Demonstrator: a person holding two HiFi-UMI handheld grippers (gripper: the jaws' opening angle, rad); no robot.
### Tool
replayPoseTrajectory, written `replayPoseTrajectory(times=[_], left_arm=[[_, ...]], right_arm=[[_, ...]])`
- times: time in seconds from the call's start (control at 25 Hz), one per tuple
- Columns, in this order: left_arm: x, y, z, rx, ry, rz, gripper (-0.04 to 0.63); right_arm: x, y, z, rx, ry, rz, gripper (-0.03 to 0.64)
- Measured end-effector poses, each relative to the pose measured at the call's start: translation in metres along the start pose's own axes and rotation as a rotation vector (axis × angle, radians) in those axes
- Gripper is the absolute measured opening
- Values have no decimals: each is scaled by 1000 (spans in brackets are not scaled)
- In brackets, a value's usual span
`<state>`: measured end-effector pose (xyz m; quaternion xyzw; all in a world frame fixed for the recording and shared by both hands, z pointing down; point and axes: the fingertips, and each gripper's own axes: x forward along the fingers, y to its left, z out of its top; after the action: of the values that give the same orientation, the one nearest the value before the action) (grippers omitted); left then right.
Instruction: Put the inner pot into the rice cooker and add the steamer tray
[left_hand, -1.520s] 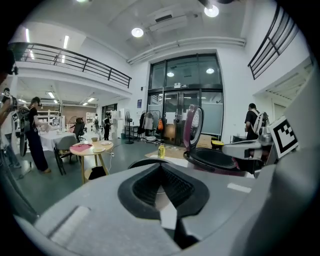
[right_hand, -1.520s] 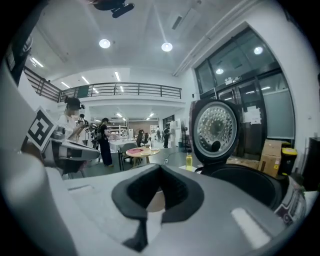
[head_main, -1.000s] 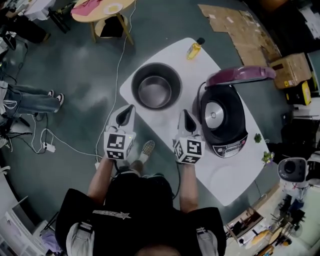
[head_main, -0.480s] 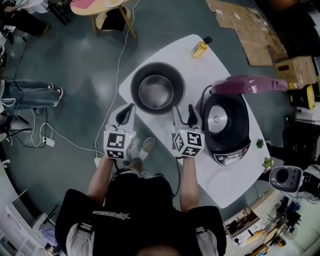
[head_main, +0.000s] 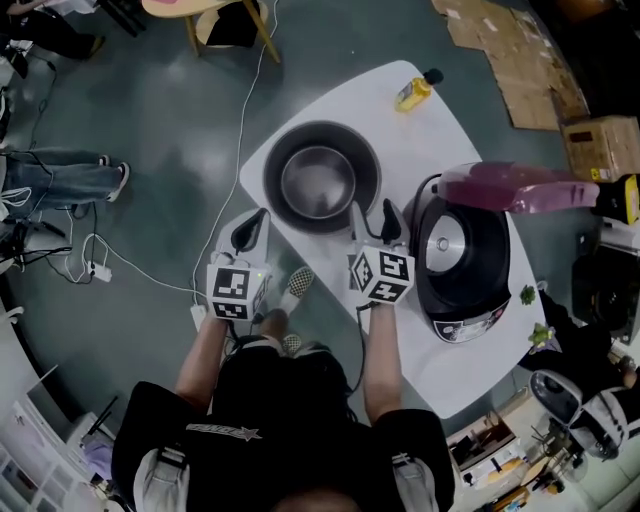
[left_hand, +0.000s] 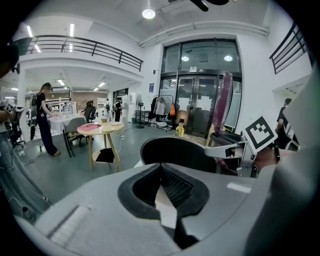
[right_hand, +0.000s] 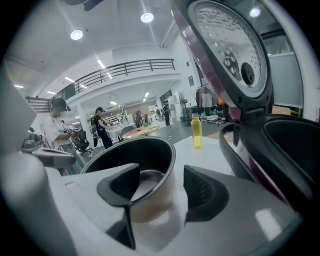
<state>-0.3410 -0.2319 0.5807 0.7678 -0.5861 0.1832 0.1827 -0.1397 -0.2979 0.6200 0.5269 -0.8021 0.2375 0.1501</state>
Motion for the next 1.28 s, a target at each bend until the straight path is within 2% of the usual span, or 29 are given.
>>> replayPoseTrajectory(times=[0.4, 0.72, 0.84, 0.92, 1.0, 1.08, 1.16, 1.28], left_arm=[[11, 13, -19, -35, 34, 28, 11], [8, 20, -24, -66, 45, 57, 11], [7, 22, -26, -66, 49, 66, 11], [6, 25, -27, -68, 48, 71, 11], [4, 26, -27, -68, 49, 74, 11], [2, 26, -28, -67, 53, 79, 11], [1, 29, -29, -68, 55, 87, 11], [0, 31, -30, -73, 55, 90, 11]], right_arm=[[32, -6, -5, -2, 45, 2, 265], [41, -3, -12, -28, 137, 15, 264], [42, 0, -15, -27, 166, 15, 176], [43, -3, -15, -38, 183, -23, 158], [44, -10, -15, -63, 214, -88, 97], [46, -12, -14, -109, 248, -116, 9], [47, -7, -16, -138, 269, -98, 8], [45, -6, -19, -121, 273, -97, 8]])
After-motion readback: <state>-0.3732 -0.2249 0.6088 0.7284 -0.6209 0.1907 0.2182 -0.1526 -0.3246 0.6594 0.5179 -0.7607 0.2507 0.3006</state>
